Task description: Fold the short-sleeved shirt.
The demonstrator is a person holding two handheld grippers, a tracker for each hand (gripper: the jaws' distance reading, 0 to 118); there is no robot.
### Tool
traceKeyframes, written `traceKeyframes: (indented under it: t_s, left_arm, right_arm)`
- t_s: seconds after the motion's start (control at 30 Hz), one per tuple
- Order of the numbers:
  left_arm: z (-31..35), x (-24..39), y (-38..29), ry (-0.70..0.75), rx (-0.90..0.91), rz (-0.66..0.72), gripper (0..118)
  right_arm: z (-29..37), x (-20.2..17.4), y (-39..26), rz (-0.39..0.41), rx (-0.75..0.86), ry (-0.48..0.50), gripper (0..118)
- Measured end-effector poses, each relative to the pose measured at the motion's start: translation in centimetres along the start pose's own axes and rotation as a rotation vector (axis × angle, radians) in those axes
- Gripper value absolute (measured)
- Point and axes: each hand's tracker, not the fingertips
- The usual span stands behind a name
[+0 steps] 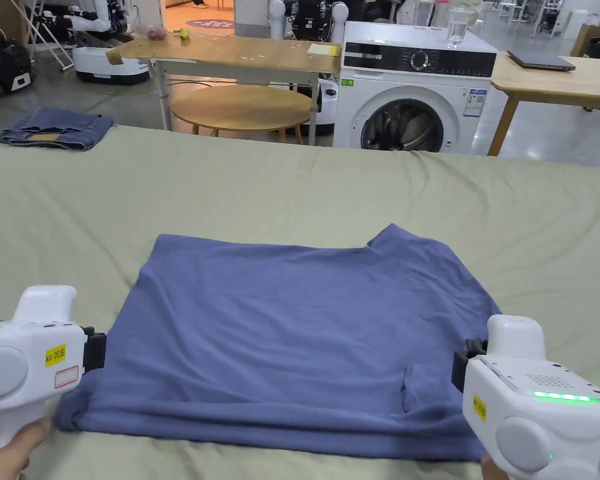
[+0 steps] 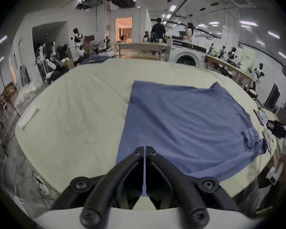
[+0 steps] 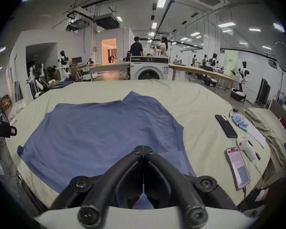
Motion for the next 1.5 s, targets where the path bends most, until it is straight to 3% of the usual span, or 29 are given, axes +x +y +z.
traceKeyframes:
  t_s: [0.13, 0.17, 0.27, 0.4, 0.53, 0.6, 0.67, 0.77, 0.87, 0.9, 0.93, 0.97, 1.0, 1.27, 1.37, 1.4, 1.43, 1.47, 1.5]
  left_arm:
    - [-0.4, -1.6, 0.3, -0.014, -0.129, 0.016, 0]
    - [-0.5, -1.9, 0.2, -0.001, -0.142, 0.021, 6]
    - [-1.5, -2.2, -0.2, 0.022, -0.226, 0.013, 37]
    - [-5.6, -2.7, -1.3, 0.093, -0.377, 0.011, 48]
    - [-6.3, -3.8, -2.1, 0.061, -0.366, 0.071, 48]
    - [-6.0, -3.0, -2.2, 0.068, -0.366, -0.003, 47]
    - [-5.5, -2.4, -2.5, 0.052, -0.351, -0.056, 34]
    - [-5.4, -2.6, -2.3, 0.027, -0.35, -0.024, 8]
    - [-5.4, -2.3, -2.6, 0.013, -0.346, -0.043, 5]
    - [-5.4, -2.3, -2.6, 0.014, -0.344, -0.046, 4]
    - [-5.4, -2.3, -2.7, 0.013, -0.343, -0.046, 3]
    - [-5.3, -2.3, -2.7, 0.013, -0.339, -0.045, 3]
    - [-5.3, -2.3, -2.8, 0.013, -0.335, -0.041, 3]
    - [-5.3, -2.6, -2.9, 0.006, -0.328, -0.039, 3]
    - [-5.0, -2.8, -3.0, 0.002, -0.316, -0.034, 3]
    - [-4.7, -2.8, -3.1, 0.0, -0.306, -0.032, 3]
    - [-4.5, -2.8, -3.0, -0.001, -0.299, -0.029, 3]
    - [-4.2, -2.9, -3.0, -0.005, -0.287, -0.024, 3]
    - [-3.9, -2.9, -2.9, -0.007, -0.274, -0.022, 2]
  right_arm:
    - [-0.3, -0.3, -0.4, 0.015, -0.023, 0.005, 0]
    - [-0.3, -0.4, -0.5, 0.019, -0.026, 0.005, 0]
    - [-0.2, -0.6, -0.7, 0.022, -0.037, 0.007, 0]
    - [-0.2, -0.8, -1.3, 0.029, -0.052, 0.011, 0]
    - [0.3, -0.6, -1.6, 0.039, -0.068, 0.012, 0]
    - [0.6, -0.1, -1.4, 0.034, -0.076, 0.011, 0]
    - [0.7, 0.5, -1.1, 0.022, -0.097, 0.017, 0]
    - [0.5, 1.8, -0.3, 0.002, -0.175, 0.019, 0]
    - [0.3, 3.1, 0.5, 0.014, -0.239, -0.001, 6]
    - [0.1, 3.6, 0.6, 0.028, -0.268, -0.017, 17]
    - [0.0, 3.9, 0.6, 0.031, -0.282, -0.023, 38]
    - [-0.2, 4.2, 0.6, 0.038, -0.299, -0.039, 51]
    - [-0.5, 4.6, 0.3, 0.049, -0.326, -0.054, 55]
    - [-3.7, 6.4, -4.1, 0.007, -0.559, -0.025, 55]
    - [-3.0, 6.0, -4.9, 0.018, -0.482, -0.04, 42]
    - [-2.8, 6.1, -4.8, 0.018, -0.493, -0.033, 30]
    - [-2.8, 6.2, -4.7, 0.002, -0.486, -0.006, 8]
    - [-2.7, 6.3, -4.6, -0.041, -0.486, 0.03, 8]
    - [-2.7, 6.4, -4.4, -0.017, -0.492, 0.003, 7]
